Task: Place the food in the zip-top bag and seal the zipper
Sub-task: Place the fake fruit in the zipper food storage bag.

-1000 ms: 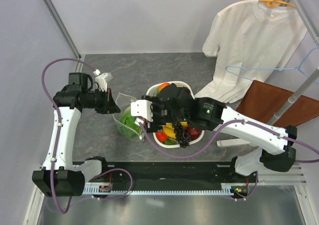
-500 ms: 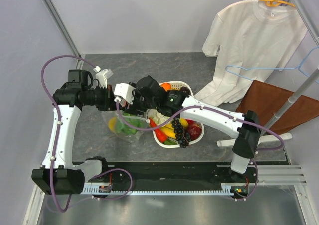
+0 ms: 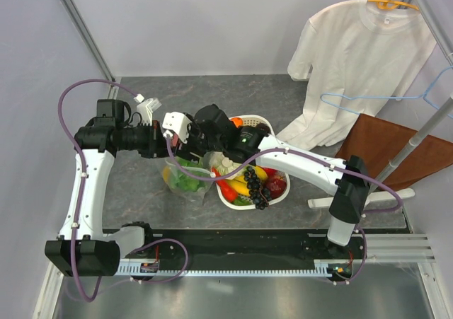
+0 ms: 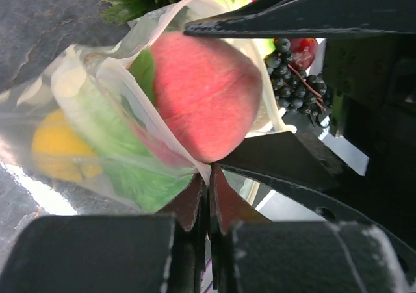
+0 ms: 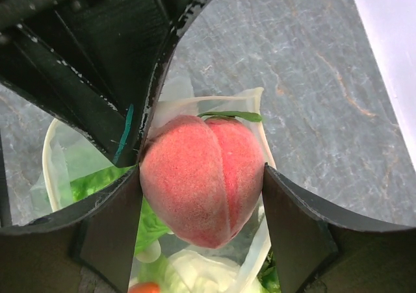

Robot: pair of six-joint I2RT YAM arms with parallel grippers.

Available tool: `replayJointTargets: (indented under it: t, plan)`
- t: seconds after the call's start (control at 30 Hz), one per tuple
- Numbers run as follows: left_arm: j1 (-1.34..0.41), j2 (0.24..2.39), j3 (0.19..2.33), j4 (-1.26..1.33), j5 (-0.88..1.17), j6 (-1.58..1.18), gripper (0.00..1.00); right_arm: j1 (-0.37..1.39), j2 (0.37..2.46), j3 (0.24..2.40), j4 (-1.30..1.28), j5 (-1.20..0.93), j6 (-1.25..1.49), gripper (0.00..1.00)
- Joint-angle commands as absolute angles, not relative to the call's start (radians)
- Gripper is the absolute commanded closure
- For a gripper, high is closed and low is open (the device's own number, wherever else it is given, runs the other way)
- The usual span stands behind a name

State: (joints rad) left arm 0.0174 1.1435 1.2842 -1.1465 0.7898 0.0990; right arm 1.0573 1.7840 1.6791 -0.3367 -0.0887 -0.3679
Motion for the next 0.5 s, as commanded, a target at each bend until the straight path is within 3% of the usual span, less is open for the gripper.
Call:
replayJointTargets:
  t: [0.0,0.07,0.1,0.37,0.47]
  plan:
    - [0.014,1.118,1.321,-1.123,0.874,0.113,0.98,1.063,1.779,1.677,-0.357,-0.167,-0.342,0.21]
    - [0.015,1.117,1.321,-1.12,0.881,0.112,0.98,1.065,1.761,1.678,-0.382,-0.169,-0.339,0.08]
    - [0.017,1.12,1.321,-1.118,0.879,0.11,0.98,1.065,1.753,1.687,-0.405,-0.17,-0.327,0.06]
    - [0.017,1.112,1.321,-1.108,0.902,0.106,0.98,0.98,1.62,1.661,-0.477,-0.187,-0.158,0.03]
    - [0.017,1.111,1.319,-1.104,0.905,0.104,0.98,0.91,1.608,1.599,-0.532,-0.222,-0.106,0.08]
